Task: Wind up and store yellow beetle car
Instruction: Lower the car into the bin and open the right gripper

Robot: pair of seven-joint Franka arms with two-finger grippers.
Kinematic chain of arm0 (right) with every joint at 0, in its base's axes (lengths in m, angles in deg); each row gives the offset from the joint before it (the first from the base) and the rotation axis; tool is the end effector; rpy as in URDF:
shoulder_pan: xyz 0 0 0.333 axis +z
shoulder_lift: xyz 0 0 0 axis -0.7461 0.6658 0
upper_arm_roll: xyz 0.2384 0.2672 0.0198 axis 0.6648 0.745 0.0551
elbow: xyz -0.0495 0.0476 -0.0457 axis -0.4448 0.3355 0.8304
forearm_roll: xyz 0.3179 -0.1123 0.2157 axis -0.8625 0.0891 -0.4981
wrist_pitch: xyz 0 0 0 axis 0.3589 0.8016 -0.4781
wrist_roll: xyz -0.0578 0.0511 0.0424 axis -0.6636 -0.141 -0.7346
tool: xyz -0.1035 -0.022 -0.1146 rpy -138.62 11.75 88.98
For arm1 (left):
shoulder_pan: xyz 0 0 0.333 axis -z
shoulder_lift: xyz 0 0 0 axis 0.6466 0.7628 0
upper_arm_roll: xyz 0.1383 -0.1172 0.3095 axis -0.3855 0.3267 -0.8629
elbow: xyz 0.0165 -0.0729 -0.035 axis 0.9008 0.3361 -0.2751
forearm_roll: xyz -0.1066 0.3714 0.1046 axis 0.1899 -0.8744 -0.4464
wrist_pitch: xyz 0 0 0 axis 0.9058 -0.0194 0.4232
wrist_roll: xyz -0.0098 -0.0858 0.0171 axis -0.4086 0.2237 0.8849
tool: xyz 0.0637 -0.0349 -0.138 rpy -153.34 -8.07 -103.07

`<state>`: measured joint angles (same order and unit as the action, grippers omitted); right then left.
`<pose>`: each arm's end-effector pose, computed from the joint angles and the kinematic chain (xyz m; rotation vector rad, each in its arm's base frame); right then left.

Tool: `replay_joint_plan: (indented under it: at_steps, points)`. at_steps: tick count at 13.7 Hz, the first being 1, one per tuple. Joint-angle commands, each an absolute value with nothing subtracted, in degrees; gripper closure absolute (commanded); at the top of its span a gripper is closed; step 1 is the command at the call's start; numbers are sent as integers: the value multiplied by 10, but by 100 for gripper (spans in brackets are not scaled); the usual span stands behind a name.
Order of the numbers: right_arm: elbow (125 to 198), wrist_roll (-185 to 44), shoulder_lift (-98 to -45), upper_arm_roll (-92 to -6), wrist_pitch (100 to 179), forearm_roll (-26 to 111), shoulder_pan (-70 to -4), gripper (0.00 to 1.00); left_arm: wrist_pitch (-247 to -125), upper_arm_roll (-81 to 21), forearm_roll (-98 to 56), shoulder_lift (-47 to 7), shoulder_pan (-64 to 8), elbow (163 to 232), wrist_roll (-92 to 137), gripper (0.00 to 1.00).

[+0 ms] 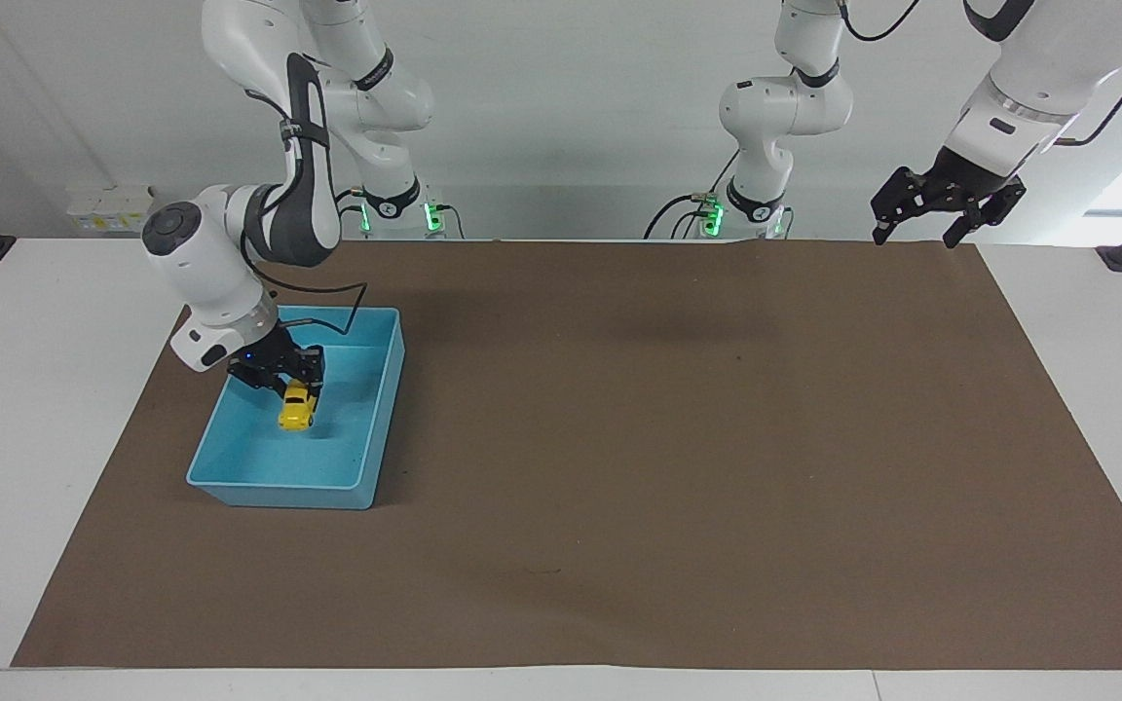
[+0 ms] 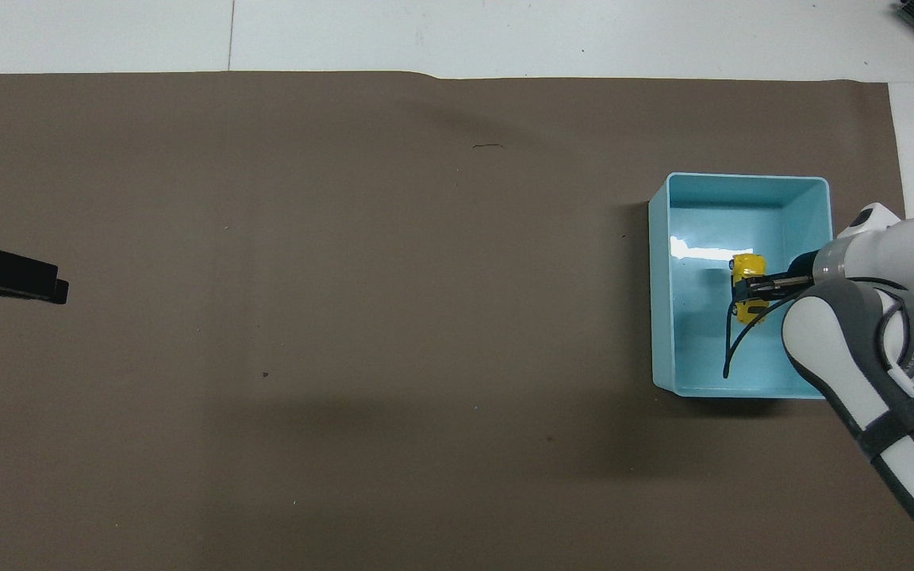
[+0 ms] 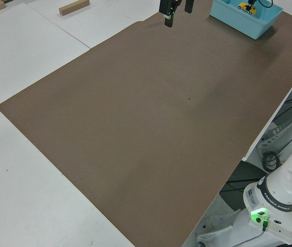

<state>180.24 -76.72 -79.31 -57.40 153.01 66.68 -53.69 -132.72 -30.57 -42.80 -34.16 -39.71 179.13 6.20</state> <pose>0.5689 -0.0582 0.3342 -3.0586 -0.0861 -0.0423 0.5259 -0.0378 0.6414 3.0845 -0.1128 -0.0604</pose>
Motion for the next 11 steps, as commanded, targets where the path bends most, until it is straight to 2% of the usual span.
replay_joint_plan:
  at_steps: [1,8,10,11]
  points:
    - [1836,-788,-796,-570,1563,647,-535,100,-1324,-302,-431,-351,-404,1798,54,0]
    - [1858,-789,-795,-570,1597,645,-533,100,-1324,-302,-431,-351,-404,1798,54,0]
    - [1851,-756,-789,-568,1595,645,-524,61,-1324,-303,-431,-351,-404,1798,54,0]
    - [1848,-744,-788,-568,1594,646,-520,3,-1324,-302,-431,-351,-404,1797,54,0]
